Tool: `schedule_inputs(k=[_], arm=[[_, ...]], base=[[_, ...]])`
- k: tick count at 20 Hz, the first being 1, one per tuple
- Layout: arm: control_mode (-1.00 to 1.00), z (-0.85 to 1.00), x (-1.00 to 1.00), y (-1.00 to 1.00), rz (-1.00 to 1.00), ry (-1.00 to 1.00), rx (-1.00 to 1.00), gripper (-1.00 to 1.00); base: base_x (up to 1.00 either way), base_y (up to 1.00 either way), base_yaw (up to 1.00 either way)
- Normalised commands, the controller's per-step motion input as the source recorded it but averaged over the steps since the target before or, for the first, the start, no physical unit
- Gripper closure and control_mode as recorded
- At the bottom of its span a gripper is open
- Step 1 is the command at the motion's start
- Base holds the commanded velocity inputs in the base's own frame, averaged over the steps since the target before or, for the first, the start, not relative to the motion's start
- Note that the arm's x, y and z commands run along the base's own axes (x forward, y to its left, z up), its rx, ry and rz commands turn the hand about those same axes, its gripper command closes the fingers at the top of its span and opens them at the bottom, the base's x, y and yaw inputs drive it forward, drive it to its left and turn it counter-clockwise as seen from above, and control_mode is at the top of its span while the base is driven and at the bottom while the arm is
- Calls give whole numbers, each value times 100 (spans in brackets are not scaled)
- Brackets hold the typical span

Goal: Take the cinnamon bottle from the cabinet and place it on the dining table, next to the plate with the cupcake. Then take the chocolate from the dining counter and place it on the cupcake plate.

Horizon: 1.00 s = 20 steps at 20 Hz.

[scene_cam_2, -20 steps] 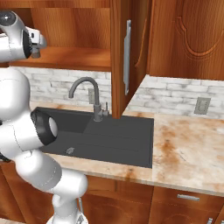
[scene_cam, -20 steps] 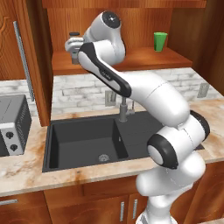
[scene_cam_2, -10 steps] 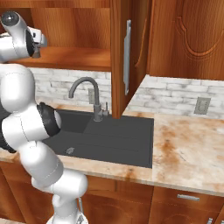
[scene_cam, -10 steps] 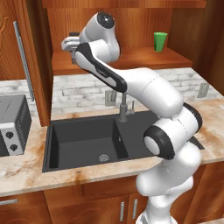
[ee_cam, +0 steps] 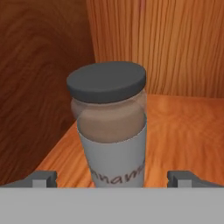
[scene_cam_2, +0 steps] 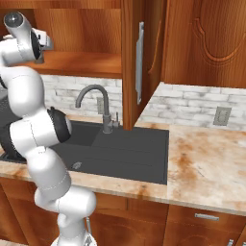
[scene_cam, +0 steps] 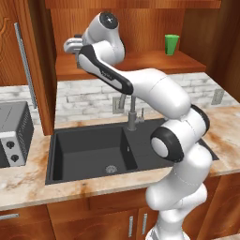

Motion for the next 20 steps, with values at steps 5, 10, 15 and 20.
schedule_inputs(k=[5,10,15,20], arm=[[-100,-2,17,3,0,0,-1,-100],[-100,-4,23,8,0,0,-1,-100],[-100,0,16,11,0,0,-1,-100],[-100,0,3,2,0,0,0,100]], base=[[0,0,0],[0,0,0],[0,0,0],[0,0,0]])
